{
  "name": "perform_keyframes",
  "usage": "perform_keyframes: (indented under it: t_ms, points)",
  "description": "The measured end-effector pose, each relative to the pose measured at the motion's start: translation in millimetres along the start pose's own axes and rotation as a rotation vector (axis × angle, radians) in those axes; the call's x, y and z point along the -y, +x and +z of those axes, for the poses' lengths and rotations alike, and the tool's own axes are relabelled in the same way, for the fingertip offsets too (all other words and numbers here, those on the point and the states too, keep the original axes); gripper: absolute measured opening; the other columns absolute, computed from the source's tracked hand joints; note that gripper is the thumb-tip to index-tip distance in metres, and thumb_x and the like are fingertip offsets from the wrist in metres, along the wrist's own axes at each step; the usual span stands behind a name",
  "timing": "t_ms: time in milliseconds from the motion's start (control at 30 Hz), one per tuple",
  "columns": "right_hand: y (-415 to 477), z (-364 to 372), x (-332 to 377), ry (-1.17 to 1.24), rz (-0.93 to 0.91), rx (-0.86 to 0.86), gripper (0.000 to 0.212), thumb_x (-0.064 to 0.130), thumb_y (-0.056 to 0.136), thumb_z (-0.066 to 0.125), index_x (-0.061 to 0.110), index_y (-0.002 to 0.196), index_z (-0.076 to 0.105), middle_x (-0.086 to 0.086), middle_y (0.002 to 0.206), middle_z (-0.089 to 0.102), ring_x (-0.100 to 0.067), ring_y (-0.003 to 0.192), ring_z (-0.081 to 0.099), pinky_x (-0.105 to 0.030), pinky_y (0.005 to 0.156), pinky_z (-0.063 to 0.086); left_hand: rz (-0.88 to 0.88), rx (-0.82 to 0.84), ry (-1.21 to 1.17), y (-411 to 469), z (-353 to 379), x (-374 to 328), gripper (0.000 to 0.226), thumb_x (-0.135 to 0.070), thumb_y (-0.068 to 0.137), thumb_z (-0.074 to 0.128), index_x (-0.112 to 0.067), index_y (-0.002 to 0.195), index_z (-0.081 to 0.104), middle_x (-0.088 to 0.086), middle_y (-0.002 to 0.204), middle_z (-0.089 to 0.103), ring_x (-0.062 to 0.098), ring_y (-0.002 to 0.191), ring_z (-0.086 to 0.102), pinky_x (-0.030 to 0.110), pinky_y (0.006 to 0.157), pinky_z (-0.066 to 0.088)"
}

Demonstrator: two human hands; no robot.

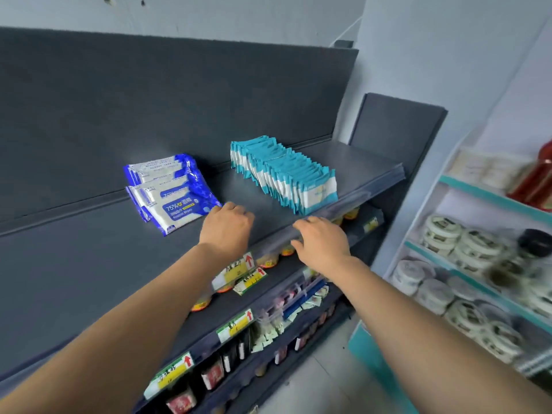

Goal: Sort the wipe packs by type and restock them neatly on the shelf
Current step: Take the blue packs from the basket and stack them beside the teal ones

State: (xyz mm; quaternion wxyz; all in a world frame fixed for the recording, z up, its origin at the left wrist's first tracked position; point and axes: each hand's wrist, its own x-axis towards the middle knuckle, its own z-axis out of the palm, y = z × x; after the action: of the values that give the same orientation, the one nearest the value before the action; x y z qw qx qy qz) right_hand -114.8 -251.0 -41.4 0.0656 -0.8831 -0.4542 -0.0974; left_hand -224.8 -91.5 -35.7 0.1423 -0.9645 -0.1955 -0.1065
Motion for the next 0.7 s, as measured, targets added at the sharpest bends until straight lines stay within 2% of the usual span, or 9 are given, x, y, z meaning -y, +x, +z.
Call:
perform_keyframes:
  t_ms: [133, 300, 400, 567, 700]
  points:
    - [-53, -7, -36, -0.063, 0.136, 0.041, 0.037, 0.039, 0.094, 0.053, 0.018, 0.125, 0.055, -0.005, 0.119, 0.059, -0.027, 0.113, 0.053, -0.036, 0.085, 0.047, 0.147, -0.021, -0.041, -5, -14, -52, 0.019, -0.021, 0.091, 0.050, -0.018, 0.108, 0.058, 0.000, 0.113, 0.060, 0.024, 0.112, 0.049, 0.034, 0.087, 0.039]
    - [-131, -18, -83, -0.088, 0.299, 0.083, 0.032, 0.035, 0.093, 0.054, 0.017, 0.119, 0.056, -0.007, 0.115, 0.059, -0.028, 0.111, 0.054, -0.033, 0.081, 0.045, 0.312, -0.042, -0.093, -13, -22, -130, 0.023, -0.019, 0.089, 0.053, -0.020, 0.110, 0.059, 0.000, 0.114, 0.061, 0.025, 0.113, 0.049, 0.035, 0.088, 0.040]
    - [-187, -23, -113, -0.082, 0.398, 0.116, 0.033, 0.035, 0.093, 0.053, 0.016, 0.121, 0.055, -0.008, 0.118, 0.058, -0.029, 0.113, 0.053, -0.035, 0.083, 0.045, 0.409, -0.022, -0.135, -25, -24, -186, 0.025, -0.021, 0.088, 0.053, -0.021, 0.113, 0.059, -0.001, 0.116, 0.060, 0.023, 0.116, 0.047, 0.035, 0.093, 0.039]
    - [-294, -27, -160, -0.098, 0.548, 0.183, 0.038, 0.036, 0.092, 0.054, 0.018, 0.126, 0.053, -0.008, 0.119, 0.059, -0.029, 0.113, 0.054, -0.036, 0.086, 0.046, 0.557, 0.040, -0.148, -60, -32, -288, 0.025, -0.023, 0.090, 0.053, -0.020, 0.114, 0.056, 0.000, 0.119, 0.057, 0.022, 0.116, 0.047, 0.034, 0.091, 0.039]
    - [-382, -31, -197, -0.096, 0.648, 0.223, 0.030, 0.036, 0.092, 0.053, 0.019, 0.116, 0.056, -0.007, 0.113, 0.060, -0.027, 0.106, 0.056, -0.035, 0.080, 0.046, 0.651, 0.073, -0.157, -97, -37, -370, 0.026, -0.021, 0.090, 0.052, -0.021, 0.115, 0.056, 0.000, 0.117, 0.059, 0.022, 0.114, 0.049, 0.034, 0.090, 0.042]
